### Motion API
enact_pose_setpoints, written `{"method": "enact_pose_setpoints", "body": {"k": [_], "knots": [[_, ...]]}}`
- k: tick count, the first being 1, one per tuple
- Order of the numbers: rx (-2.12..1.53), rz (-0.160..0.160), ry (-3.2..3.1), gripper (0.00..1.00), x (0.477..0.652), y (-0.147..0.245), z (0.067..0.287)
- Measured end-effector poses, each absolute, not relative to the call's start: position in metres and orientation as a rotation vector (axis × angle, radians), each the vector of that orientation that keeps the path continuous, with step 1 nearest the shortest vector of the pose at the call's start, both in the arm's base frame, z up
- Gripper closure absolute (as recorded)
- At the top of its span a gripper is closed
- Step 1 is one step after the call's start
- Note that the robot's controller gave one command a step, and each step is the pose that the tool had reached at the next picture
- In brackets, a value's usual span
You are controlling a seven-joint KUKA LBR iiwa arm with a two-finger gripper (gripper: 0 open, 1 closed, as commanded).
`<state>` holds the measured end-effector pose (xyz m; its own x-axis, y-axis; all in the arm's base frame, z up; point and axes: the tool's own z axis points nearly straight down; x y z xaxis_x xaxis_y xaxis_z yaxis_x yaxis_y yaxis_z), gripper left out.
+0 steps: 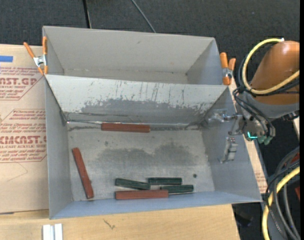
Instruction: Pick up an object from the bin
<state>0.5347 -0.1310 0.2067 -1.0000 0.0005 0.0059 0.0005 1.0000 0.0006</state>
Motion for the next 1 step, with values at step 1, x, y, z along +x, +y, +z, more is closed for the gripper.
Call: {"method": "enact_pose_setpoints", "body": {"k": [1], "knots": [[0.001, 0.001, -3.143, 0.00, 0.5365, -0.1305, 0.2112]]}}
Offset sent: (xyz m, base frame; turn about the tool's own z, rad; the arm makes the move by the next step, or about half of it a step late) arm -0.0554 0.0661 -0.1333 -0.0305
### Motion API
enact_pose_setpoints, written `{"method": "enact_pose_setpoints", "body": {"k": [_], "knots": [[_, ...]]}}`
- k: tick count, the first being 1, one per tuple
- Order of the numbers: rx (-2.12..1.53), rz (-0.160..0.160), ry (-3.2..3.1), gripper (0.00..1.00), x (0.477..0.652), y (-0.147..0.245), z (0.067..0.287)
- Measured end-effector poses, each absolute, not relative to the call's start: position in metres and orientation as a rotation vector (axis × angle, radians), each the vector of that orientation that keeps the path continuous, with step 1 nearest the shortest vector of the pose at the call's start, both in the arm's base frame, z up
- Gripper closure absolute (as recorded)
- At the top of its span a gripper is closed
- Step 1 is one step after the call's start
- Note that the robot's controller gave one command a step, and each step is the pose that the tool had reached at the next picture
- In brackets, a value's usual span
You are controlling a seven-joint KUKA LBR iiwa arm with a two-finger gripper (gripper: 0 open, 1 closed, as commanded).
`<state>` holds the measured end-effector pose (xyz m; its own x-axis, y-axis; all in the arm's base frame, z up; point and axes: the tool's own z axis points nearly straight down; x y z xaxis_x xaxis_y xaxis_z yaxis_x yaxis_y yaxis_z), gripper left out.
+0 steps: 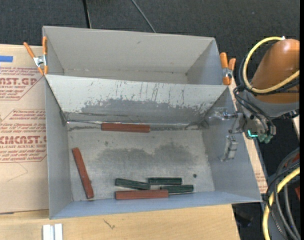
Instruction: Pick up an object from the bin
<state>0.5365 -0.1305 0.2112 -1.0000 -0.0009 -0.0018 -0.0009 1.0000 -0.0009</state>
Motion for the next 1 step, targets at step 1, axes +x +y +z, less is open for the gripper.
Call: {"method": "enact_pose_setpoints", "body": {"k": [1], "knots": [[-0.015, -0.004, 3.134, 0.00, 0.5167, -0.1081, 0.1629]]}}
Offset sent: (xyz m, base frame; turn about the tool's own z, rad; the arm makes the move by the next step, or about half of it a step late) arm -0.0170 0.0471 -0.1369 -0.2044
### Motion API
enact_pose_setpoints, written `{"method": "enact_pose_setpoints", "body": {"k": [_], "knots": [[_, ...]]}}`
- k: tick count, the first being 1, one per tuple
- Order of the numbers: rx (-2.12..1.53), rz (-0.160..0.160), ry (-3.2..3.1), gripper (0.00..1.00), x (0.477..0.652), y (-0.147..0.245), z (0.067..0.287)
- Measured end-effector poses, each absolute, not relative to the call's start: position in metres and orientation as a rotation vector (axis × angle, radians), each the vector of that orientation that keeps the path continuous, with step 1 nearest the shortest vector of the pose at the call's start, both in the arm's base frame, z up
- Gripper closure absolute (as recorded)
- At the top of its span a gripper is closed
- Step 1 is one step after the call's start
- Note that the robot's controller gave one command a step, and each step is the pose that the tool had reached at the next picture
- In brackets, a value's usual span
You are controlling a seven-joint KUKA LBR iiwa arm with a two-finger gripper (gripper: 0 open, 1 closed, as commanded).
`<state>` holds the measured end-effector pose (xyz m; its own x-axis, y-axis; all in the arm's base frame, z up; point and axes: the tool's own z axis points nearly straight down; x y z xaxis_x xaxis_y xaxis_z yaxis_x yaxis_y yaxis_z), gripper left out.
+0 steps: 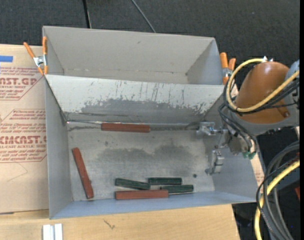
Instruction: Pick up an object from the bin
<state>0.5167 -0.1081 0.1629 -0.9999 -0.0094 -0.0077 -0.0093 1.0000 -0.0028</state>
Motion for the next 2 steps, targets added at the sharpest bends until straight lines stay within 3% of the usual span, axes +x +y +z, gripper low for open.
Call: {"method": "enact_pose_setpoints", "body": {"k": [1, 2], "knots": [[-0.322, 0.000, 3.125, 1.00, 0.5195, -0.0825, 0.0736], [-0.322, 0.000, 3.125, 0.00, 0.5195, -0.0825, 0.0737]]}}
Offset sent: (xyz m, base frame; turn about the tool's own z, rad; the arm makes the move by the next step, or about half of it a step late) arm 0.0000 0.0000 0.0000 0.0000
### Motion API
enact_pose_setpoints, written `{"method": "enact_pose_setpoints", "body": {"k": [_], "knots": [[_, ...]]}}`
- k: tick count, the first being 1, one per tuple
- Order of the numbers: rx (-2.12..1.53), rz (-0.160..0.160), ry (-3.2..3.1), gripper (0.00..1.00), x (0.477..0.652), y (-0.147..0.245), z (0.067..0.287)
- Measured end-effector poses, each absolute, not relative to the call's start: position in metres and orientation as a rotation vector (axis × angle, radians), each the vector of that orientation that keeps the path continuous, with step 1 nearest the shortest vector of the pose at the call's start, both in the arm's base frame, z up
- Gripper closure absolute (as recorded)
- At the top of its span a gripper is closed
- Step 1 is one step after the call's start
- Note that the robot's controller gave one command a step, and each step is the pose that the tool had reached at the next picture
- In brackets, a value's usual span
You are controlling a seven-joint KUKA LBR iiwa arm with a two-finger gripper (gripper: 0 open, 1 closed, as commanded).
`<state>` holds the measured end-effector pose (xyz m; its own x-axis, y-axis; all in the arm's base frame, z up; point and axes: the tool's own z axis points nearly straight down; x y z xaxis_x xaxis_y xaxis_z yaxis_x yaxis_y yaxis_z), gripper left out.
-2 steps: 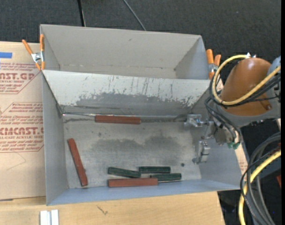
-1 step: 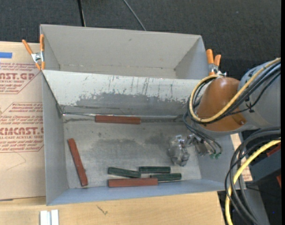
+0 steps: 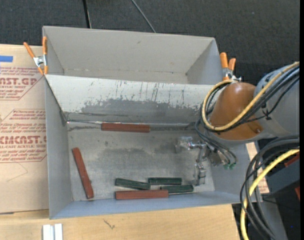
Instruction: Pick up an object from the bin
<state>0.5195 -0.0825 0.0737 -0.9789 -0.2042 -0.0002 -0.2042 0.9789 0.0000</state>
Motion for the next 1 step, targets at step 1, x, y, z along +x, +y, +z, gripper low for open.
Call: {"method": "enact_pose_setpoints", "body": {"k": [1], "knots": [[-0.323, 0.000, 3.125, 0.00, 0.5196, -0.0825, 0.0737]]}}
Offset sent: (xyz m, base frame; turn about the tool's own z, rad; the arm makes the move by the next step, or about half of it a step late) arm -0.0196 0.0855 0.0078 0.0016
